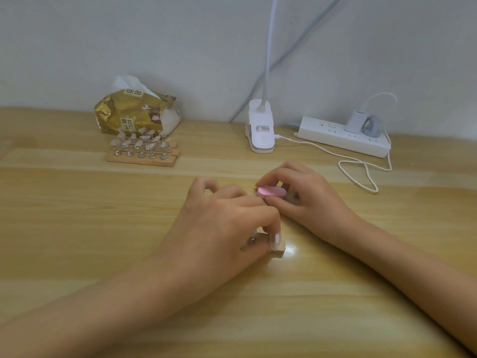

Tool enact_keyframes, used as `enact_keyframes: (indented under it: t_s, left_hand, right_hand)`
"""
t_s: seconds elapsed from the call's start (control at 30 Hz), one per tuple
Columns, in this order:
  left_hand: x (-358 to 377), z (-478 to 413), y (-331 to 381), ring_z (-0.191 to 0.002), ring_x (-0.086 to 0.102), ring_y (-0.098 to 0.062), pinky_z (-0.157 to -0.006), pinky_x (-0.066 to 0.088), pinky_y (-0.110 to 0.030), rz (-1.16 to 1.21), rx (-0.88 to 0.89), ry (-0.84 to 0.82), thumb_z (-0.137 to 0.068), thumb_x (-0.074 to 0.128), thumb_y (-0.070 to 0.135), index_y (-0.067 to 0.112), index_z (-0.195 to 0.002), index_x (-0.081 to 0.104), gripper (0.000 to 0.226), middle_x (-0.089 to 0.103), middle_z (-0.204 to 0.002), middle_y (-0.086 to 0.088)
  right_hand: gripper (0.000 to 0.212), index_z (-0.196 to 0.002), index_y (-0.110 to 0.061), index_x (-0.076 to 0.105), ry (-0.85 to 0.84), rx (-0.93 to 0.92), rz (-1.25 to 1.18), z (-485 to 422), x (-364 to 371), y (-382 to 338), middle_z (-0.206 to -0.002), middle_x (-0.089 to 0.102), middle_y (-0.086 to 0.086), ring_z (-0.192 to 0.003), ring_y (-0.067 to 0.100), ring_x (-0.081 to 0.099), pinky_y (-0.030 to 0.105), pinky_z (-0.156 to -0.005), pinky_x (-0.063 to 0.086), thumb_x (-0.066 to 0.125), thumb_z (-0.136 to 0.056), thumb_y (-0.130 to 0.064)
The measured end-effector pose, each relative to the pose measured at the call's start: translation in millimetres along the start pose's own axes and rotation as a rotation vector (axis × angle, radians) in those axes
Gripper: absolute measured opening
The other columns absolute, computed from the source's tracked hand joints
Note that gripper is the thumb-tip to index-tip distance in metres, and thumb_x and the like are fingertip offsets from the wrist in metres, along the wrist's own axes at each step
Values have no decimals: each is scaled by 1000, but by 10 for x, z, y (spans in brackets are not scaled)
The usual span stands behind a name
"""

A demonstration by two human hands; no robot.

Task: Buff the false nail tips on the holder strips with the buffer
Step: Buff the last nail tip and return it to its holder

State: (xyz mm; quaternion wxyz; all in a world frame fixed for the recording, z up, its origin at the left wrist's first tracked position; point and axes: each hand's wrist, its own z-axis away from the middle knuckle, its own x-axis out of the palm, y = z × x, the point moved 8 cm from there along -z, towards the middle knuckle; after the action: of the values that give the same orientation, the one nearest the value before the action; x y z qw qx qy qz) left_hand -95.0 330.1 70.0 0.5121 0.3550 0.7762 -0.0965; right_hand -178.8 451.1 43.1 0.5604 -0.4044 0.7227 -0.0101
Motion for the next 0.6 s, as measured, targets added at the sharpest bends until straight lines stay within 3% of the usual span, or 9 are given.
enact_keyframes:
  t_s: [0.1,0.2,0.27,0.33,0.47,0.6]
  left_hand:
    - [-61,11,73,-97,59,1,-88,29,-35,-1,50,71,-83,59,40,37,-81,65,8,68,-88,26]
    - [-235,-75,-73,-91,65,4,-90,39,-26,353,-8,132,-85,70,38,35,-85,68,4,71,-89,26]
    - [-300,-171,-325,-83,69,0,-75,48,-15,575,-111,152,-85,74,35,30,-89,71,7,73,-89,20]
    - [-256,-239,-623,-76,68,-1,-65,48,-13,687,-232,169,-83,74,29,22,-89,72,10,74,-88,14]
    - [82,-212,-947,-74,65,-5,-67,50,-16,783,-402,103,-80,75,21,13,-85,73,9,76,-89,7]
    - [182,-188,-974,-66,69,-13,-67,55,-20,810,-381,65,-73,76,30,17,-83,75,16,76,-89,5]
  right_hand:
    - [13,-104,-19,72,18,-4,-29,4,-16,-4,-97,63,-7,-87,5,56,16,-76,43,73,-92,-21]
    - [10,-100,-18,73,82,22,-201,15,-105,18,-97,69,-8,-87,8,63,17,-69,47,71,-91,-22]
    - [9,-98,-21,74,144,66,-316,18,-184,48,-98,72,-10,-89,9,67,30,-68,54,72,-91,-26]
    - [10,-98,-23,74,189,88,-390,5,-240,48,-100,73,-10,-91,12,69,43,-76,56,74,-90,-28]
    - [13,-101,-15,73,208,53,-504,-50,-233,-66,-101,74,-7,-93,15,71,50,-80,57,75,-90,-21]
    - [14,-101,-13,72,208,-16,-499,-67,-167,-188,-99,74,-5,-93,18,72,47,-75,58,76,-89,-17]
